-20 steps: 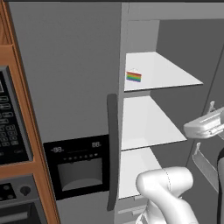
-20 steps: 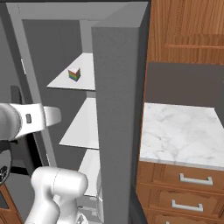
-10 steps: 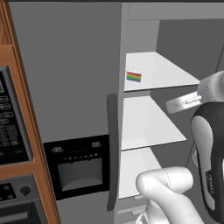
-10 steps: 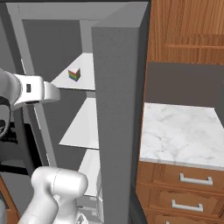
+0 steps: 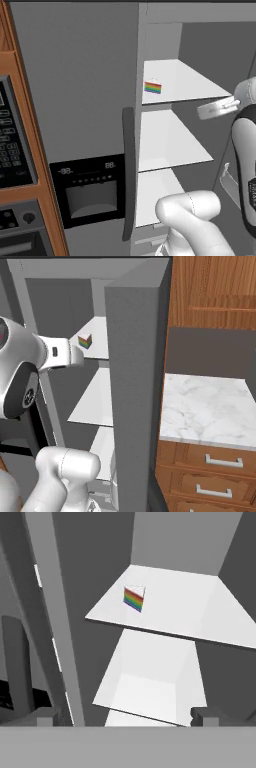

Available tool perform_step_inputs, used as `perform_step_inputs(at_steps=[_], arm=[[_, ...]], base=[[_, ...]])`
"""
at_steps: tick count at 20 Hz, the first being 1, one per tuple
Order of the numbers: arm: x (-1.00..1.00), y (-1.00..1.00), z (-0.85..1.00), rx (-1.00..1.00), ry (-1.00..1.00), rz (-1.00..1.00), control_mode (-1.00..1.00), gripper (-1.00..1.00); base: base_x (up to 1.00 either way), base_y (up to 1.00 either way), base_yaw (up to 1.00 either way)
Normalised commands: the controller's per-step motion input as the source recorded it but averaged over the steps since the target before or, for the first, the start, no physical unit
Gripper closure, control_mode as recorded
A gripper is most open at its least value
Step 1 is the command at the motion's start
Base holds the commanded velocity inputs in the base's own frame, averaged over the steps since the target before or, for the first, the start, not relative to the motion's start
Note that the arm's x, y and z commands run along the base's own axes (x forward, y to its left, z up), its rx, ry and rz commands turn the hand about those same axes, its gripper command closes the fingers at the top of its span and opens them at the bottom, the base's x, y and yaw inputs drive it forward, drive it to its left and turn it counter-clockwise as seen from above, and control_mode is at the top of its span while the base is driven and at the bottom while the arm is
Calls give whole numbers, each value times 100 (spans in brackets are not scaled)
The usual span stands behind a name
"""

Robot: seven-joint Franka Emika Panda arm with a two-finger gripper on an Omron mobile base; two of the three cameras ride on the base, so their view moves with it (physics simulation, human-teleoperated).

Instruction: Take the cake and donut from the fridge and place them on the empty tray on the dining counter.

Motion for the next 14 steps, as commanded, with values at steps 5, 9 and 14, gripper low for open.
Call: perform_step_inputs(at_steps=[5,9,14], arm=[[65,0,1,9,2,0,-100,-100],[62,0,0,4,0,-1,-100,-100],[45,6,-5,-4,0,-1,-100,-100]], base=[[0,0,0],[0,0,0],[0,0,0]])
